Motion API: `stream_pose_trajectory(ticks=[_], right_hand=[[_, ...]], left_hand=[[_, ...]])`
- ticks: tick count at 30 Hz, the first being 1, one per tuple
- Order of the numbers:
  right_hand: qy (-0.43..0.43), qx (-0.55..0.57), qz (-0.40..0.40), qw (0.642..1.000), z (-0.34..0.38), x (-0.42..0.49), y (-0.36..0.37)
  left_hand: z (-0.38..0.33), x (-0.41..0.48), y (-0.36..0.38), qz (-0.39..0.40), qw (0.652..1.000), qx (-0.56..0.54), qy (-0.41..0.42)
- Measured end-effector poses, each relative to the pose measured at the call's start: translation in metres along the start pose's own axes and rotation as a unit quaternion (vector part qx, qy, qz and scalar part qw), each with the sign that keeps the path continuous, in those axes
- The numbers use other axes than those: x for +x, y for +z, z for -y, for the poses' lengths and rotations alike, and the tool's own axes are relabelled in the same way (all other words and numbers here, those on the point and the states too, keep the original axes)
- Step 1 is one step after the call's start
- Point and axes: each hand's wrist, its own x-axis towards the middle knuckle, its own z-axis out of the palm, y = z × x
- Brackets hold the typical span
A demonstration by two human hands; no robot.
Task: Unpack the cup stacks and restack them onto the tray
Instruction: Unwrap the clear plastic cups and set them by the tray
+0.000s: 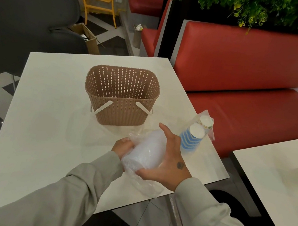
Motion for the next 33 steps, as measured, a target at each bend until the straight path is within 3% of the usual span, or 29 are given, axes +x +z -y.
stream_pose_trajectory(ticks=[6, 14, 19, 21, 33], right_hand=[[0.015, 0.034, -0.015, 0.999, -0.005, 0.003, -0.002], [0.037, 0.062, -0.067, 0.995, -0.005, 0.011, 0.003], [0.065, 0.099, -0.095, 0.988, -0.006, 0.017, 0.001], [0.081, 0.118, -0.107, 0.984, -0.009, 0.02, 0.001], [0.118, 0.144, -0.048, 0.981, -0.014, 0.019, 0.007]], left_hand=[[-0.006, 0.001, 0.002, 0.013, 0.998, 0.054, 0.024], [-0.007, -0.006, 0.0, 0.036, 0.989, -0.14, -0.01], [-0.018, -0.011, -0.006, 0.17, 0.973, -0.151, 0.038], [-0.013, -0.006, -0.014, 0.19, 0.969, -0.146, 0.061], [-0.014, -0.002, -0.025, 0.189, 0.972, -0.128, 0.051]])
